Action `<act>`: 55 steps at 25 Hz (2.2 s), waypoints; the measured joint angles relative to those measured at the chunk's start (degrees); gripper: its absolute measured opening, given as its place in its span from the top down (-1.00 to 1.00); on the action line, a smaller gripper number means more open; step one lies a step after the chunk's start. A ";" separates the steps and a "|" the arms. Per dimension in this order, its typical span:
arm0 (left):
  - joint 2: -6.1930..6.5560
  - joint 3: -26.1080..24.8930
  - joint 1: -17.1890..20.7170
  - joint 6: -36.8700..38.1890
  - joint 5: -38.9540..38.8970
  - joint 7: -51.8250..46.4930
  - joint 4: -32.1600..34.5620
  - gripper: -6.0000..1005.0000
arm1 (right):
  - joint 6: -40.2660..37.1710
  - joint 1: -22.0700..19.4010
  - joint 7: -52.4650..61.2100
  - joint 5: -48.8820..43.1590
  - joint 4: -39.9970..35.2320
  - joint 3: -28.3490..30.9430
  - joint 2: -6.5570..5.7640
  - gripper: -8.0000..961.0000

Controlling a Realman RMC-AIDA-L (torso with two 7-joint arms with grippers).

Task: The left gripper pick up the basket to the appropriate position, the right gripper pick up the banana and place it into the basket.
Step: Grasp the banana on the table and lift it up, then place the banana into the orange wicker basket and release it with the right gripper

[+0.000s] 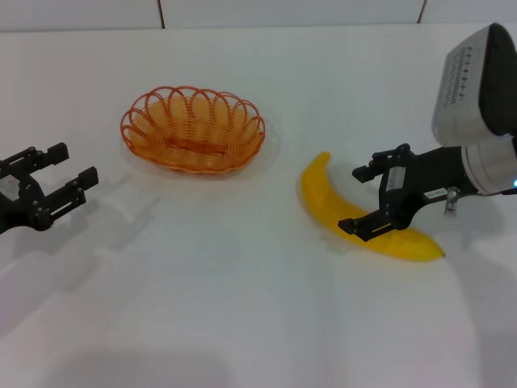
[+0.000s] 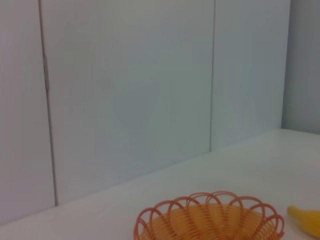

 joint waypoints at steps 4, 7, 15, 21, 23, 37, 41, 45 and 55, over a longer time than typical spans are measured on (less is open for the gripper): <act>-0.05 0.00 -0.09 0.01 -0.05 0.06 0.00 -0.23 | 0.25 1.59 0.18 -0.67 3.01 -0.29 -0.02 -0.86; -0.13 0.00 -0.25 0.03 0.08 0.08 0.00 -0.23 | 0.31 3.13 0.25 -1.08 5.78 -0.24 -0.10 -0.86; -0.12 0.08 -0.42 0.08 0.16 0.11 0.00 -0.23 | 3.14 6.05 1.10 -3.10 10.91 -0.29 -0.10 -0.84; -0.12 0.24 -0.46 0.08 0.17 0.11 0.00 -0.23 | 3.48 8.04 1.13 -3.67 14.11 -0.33 -0.18 -0.80; -0.12 0.24 -0.46 0.08 0.17 0.10 0.00 -0.23 | 3.48 8.16 1.14 -3.69 14.36 -0.34 -0.19 -0.79; -0.12 0.00 -0.46 0.07 0.16 0.10 0.00 -0.23 | 2.00 8.77 2.04 -3.79 14.08 0.27 -0.45 -0.39; -0.12 0.00 -0.41 0.07 0.10 0.10 0.00 -0.23 | -0.32 8.52 2.04 -3.74 10.71 2.93 -0.53 -0.14; -0.12 0.00 -0.35 0.07 0.10 0.10 0.00 -0.23 | -1.90 8.21 1.95 -2.15 5.89 4.81 -0.36 0.00; -0.12 0.00 -0.51 0.07 0.16 0.10 0.00 -0.23 | 7.25 14.93 2.46 5.92 4.37 -5.51 -0.14 0.00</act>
